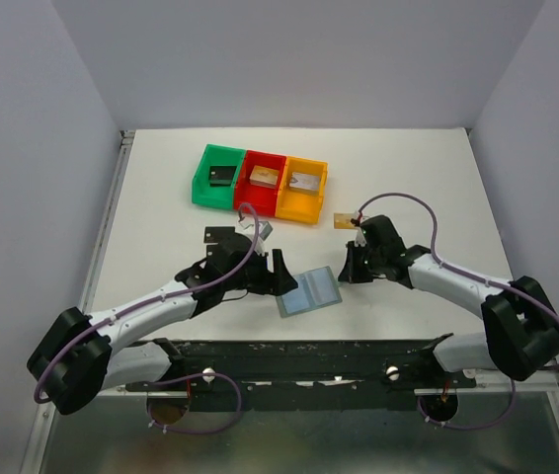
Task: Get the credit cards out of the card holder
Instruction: Remove the credit card from the card holder.
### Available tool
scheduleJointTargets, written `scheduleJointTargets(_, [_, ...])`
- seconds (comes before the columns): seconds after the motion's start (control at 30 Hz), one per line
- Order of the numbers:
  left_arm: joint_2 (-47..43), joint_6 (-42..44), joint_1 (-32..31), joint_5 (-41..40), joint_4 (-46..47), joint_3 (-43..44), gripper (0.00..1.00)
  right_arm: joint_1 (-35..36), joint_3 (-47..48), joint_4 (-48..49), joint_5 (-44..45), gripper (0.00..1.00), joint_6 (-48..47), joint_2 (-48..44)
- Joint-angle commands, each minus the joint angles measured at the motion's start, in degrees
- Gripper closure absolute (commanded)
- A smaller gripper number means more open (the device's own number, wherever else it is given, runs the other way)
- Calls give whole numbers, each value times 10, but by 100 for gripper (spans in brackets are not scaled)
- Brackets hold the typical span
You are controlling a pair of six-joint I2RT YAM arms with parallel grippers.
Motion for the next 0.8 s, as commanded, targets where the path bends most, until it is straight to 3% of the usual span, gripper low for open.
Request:
scheduleJointTargets(0.0, [21, 34, -11, 21, 0, 32, 21, 24, -20, 26, -32, 100, 8, -56])
scheduleJointTargets(0.33, [89, 55, -26, 40, -2, 74, 36, 34, -53, 23, -71, 100, 11, -150])
scheduleJointTargets(0.47, [126, 60, -36, 41, -8, 96, 36, 34, -58, 32, -79, 100, 15, -158])
scheduleJointTargets(0.77, [200, 78, -75, -4, -72, 171, 24, 34, -81, 71, -112, 100, 35, -162])
